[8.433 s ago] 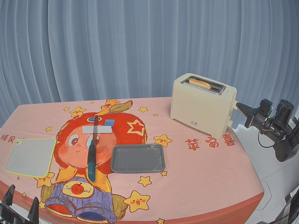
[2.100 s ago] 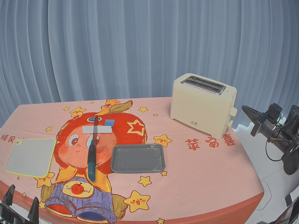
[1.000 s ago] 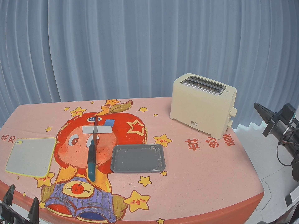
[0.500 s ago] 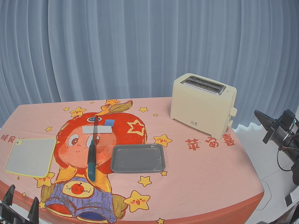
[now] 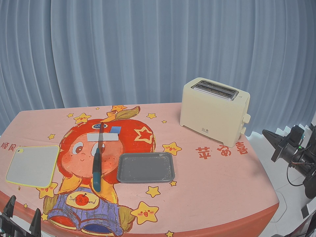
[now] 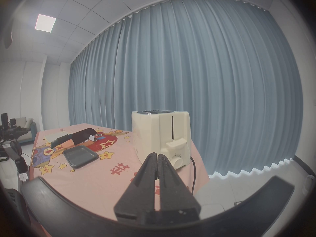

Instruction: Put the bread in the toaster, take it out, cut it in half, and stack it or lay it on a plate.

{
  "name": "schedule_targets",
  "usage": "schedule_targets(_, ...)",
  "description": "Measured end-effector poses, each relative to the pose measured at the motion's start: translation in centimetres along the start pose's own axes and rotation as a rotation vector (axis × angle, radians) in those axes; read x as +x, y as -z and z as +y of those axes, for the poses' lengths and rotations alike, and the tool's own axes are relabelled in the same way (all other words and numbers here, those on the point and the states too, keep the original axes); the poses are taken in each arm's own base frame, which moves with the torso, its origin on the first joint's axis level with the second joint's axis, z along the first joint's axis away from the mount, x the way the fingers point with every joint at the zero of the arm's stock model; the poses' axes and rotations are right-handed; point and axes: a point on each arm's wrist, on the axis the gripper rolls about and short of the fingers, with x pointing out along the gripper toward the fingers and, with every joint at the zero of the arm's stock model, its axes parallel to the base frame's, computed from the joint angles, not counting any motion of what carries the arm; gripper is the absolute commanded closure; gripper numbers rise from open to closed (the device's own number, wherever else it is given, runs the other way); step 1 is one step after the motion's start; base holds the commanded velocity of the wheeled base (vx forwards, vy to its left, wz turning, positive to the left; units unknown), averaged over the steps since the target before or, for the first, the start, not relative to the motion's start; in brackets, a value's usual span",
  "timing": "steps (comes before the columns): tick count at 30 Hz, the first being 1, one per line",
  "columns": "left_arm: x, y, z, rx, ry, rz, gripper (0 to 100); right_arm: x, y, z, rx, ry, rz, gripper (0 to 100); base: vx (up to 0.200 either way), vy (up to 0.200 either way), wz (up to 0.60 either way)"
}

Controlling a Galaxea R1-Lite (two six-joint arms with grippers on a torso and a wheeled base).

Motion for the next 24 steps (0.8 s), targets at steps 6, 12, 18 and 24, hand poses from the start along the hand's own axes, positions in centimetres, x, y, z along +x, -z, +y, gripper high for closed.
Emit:
schedule_targets(6, 0.0, 0.0, 0.0, 0.0, 0.001, 0.0, 0, 0.7, 1.4, -0.3, 0.017, -0.002, 0.061, 100, 0.0, 0.0, 0.0)
schedule_targets(12, 0.0, 0.0, 0.0, 0.0, 0.0, 0.0, 0, 1.0, 2.6, -0.4, 0.017, -0.005, 0.115, 100, 0.0, 0.0, 0.0)
schedule_targets(18, 0.0, 0.0, 0.0, 0.0, 0.0, 0.0, 0, 1.1, 3.8, 0.0, 0.032, -0.021, 0.171, 100, 0.0, 0.0, 0.0)
schedule_targets(24, 0.0, 0.0, 0.0, 0.0, 0.0, 0.0, 0, 1.3, 4.2, 0.5, 0.038, -0.047, 0.196, 100, 0.0, 0.0, 0.0)
